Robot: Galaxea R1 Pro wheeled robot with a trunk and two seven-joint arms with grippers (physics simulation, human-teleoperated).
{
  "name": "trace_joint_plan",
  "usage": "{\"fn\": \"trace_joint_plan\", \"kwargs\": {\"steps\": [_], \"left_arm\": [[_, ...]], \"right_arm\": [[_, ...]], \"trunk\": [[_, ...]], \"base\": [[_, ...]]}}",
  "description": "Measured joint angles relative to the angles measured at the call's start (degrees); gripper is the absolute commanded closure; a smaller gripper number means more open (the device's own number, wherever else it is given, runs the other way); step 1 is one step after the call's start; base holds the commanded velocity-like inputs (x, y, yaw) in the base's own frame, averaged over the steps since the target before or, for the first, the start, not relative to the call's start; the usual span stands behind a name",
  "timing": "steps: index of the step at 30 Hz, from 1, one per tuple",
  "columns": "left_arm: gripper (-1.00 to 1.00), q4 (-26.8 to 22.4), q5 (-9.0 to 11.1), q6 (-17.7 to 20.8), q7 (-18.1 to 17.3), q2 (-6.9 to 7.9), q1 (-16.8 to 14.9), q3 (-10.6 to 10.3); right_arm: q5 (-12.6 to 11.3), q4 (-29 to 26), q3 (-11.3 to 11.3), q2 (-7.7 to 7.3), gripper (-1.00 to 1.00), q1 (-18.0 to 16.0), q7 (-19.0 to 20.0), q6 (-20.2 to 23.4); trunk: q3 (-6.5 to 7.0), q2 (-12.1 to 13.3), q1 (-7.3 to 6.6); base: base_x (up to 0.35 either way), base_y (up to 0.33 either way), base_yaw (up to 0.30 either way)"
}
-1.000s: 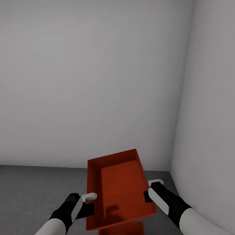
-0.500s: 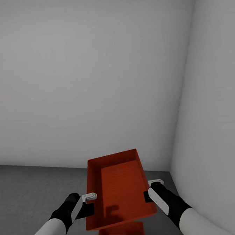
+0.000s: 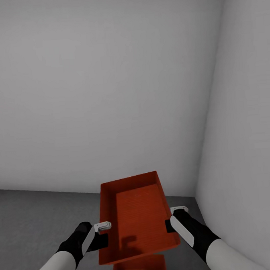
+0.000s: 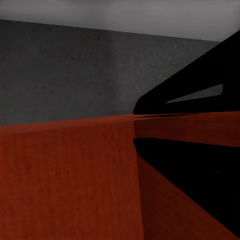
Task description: Move the two storage containers from the living room to the garage. In the garage, place one container on the floor and stack the other container on top of it (either order is fine).
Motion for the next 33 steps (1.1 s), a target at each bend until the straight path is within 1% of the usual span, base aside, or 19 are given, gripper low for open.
{"fn": "trace_joint_plan", "kwargs": {"steps": [33], "left_arm": [[1.0, 0.0, 0.0, 0.0, 0.0, 0.0, 0.0, 0.0]], "right_arm": [[0.0, 0.0, 0.0, 0.0, 1.0, 0.0, 0.0, 0.0]], "trunk": [[0.0, 0.0, 0.0]], "base": [[0.0, 0.0, 0.0]]}}
